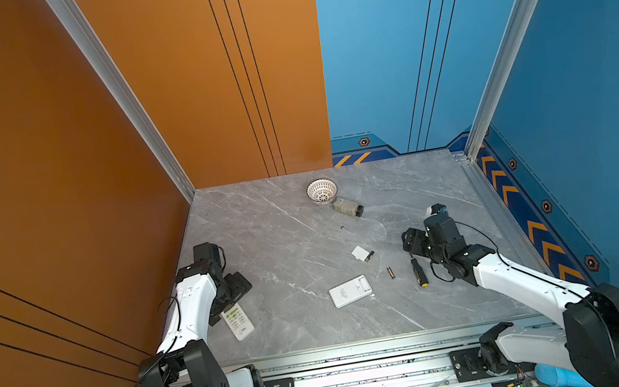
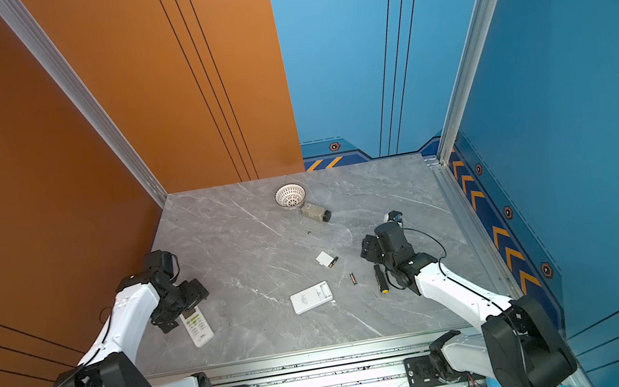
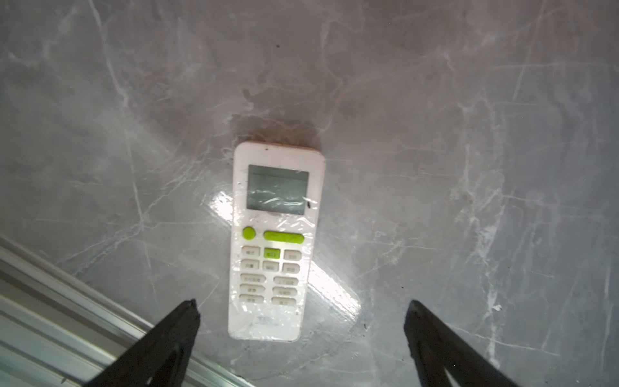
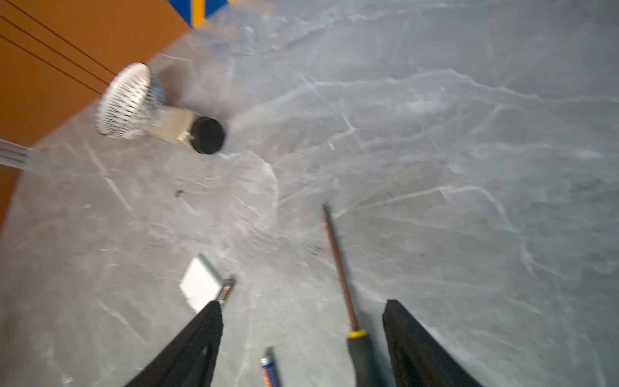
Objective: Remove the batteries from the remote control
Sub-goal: 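Grasp the green-button remote with the left gripper while the right moves toward the jar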
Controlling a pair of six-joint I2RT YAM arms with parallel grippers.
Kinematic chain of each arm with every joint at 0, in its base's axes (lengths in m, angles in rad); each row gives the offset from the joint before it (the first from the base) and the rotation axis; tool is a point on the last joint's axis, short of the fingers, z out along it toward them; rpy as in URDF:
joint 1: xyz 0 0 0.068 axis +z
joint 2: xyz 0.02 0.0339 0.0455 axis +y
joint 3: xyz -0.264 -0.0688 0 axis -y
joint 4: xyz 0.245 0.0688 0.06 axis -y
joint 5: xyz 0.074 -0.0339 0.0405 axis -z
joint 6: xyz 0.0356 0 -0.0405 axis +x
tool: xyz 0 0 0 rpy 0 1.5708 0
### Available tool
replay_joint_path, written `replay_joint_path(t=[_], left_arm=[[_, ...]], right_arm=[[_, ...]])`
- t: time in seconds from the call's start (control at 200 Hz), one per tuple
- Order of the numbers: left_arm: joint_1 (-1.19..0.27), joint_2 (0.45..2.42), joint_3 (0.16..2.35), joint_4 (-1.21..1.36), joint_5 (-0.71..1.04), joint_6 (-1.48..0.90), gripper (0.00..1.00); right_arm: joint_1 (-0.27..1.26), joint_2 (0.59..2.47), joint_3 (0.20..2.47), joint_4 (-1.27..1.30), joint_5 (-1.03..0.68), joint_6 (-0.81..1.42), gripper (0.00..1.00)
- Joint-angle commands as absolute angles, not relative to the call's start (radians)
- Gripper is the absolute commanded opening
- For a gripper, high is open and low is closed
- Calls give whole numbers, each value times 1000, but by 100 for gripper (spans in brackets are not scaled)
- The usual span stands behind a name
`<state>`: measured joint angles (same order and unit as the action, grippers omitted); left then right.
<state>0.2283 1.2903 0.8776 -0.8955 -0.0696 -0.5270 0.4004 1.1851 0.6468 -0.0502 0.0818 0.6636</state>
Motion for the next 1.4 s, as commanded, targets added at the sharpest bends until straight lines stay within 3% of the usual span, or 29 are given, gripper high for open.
replay_joint_path(t=[0.0, 0.05, 0.27, 0.551, 0.696, 0.996, 1.176, 1.397], left_arm=[[252, 1294, 858, -929, -134, -478, 98], [251, 1325, 858, -919, -140, -447, 98], [268, 1427, 853, -875, -156, -431, 98], [270, 1566, 833, -743, -26, -436, 100], [271, 1592, 826, -704, 24, -441, 87], [264, 1541, 787, -672, 150, -490, 51], [200, 1505, 791, -638, 288, -569, 40], [95, 1460, 817, -564, 389, -731, 36]], right_arm=[[459, 1148, 704, -113, 65, 658, 87], [491, 1145, 712, -96, 85, 685, 100], [607, 1172, 787, -59, 132, 714, 100], [638, 1238, 897, -36, 90, 669, 100], [652, 1263, 942, -38, 71, 652, 100], [655, 1278, 920, -64, 74, 700, 100], [693, 1362, 892, 78, -69, 757, 100], [787, 1637, 1024, 237, -369, 842, 99]])
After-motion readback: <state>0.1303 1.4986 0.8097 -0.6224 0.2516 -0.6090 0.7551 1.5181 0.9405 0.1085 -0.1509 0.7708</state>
